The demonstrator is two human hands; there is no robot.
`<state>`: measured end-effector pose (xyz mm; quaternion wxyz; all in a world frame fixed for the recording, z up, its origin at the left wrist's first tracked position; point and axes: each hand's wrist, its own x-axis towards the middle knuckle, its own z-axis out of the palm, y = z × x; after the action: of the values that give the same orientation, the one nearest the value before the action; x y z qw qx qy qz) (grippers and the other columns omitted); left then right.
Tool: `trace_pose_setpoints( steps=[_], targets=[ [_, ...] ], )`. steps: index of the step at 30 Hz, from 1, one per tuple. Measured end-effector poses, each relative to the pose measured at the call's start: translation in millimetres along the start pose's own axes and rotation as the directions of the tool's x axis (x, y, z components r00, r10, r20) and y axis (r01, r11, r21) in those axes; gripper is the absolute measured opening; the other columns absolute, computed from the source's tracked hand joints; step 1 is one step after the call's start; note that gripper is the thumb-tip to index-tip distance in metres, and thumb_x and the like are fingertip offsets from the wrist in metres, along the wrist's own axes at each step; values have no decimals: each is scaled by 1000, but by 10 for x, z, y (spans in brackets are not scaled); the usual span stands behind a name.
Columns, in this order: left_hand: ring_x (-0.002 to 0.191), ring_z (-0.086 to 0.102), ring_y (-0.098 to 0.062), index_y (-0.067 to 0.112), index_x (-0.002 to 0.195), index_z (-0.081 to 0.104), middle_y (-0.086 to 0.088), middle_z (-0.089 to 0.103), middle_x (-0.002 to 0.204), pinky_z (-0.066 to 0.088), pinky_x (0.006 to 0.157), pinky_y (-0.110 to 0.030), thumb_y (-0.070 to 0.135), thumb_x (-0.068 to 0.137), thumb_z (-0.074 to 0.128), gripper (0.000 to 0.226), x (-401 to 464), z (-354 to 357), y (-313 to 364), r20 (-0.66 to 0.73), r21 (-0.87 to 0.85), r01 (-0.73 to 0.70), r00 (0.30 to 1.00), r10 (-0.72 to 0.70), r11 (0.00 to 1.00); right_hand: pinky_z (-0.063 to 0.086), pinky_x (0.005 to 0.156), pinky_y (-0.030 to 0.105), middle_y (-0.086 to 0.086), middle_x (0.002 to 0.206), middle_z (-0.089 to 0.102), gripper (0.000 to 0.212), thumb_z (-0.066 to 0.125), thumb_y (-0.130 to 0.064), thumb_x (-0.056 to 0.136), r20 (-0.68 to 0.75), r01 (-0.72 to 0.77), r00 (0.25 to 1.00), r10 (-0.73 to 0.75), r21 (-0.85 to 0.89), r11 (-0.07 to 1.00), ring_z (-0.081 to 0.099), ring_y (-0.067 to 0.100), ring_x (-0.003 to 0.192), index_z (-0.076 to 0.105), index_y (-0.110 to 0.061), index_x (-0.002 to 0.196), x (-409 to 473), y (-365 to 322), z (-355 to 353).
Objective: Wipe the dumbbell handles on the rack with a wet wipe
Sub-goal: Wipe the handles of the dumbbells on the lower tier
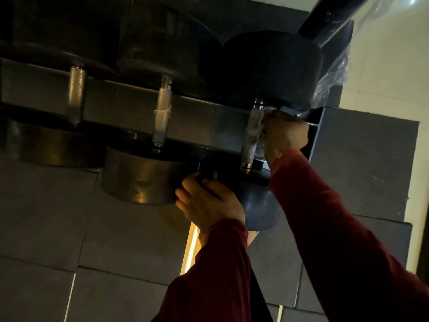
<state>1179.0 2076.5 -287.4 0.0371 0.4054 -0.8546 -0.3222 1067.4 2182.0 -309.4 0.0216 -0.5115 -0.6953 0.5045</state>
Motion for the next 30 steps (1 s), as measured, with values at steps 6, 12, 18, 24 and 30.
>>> trace_pose_setpoints(
  steps=[6, 12, 18, 24, 30],
  targets=[
    [91, 48, -35, 7, 101, 62, -16, 57, 99, 17, 76, -20, 20, 80, 45, 30, 4, 15, -13, -3, 10, -9, 1000, 9, 1000, 51, 65, 22, -1, 73, 76, 8, 77, -28, 80, -83, 515, 842, -533, -171, 840, 69, 12, 65, 81, -22, 81, -118, 96, 50],
    [96, 46, -34, 10, 103, 61, -15, 56, 104, 31, 82, -34, 26, 80, 40, 35, 12, 26, -32, 7, -1, 14, 1000, -14, 1000, 53, 78, 26, 5, 90, 76, 15, 70, -11, 85, 306, 756, 640, -704, -417, 505, 71, 24, 86, 80, -17, 95, -123, 138, 196],
    [93, 47, -33, 8, 102, 61, -15, 56, 102, 21, 79, -23, 21, 82, 43, 30, 1, 23, -26, -3, -15, 9, 1000, -9, 1000, 52, 71, 13, -13, 74, 73, 13, 84, -22, 75, -40, 341, 940, -338, 77, 937, 65, -10, 66, 81, -19, 87, -174, 20, -24],
    [95, 46, -31, 9, 104, 61, -14, 55, 104, 22, 81, -24, 22, 82, 43, 31, -3, 9, -12, 13, -21, 31, 999, -31, 999, 60, 83, 41, -8, 72, 75, 8, 79, -23, 74, 61, -116, 992, 109, 144, 983, 74, 15, 77, 79, -31, 74, 64, 73, -65],
    [93, 47, -32, 9, 103, 62, -15, 56, 102, 19, 78, -22, 22, 80, 44, 31, 3, 20, -21, 8, -13, 16, 1000, -16, 1000, 53, 75, 20, -2, 76, 71, 16, 63, -17, 88, 267, 244, 953, -142, -398, 885, 69, 17, 75, 77, -16, 81, 106, 142, -300]
  ],
)
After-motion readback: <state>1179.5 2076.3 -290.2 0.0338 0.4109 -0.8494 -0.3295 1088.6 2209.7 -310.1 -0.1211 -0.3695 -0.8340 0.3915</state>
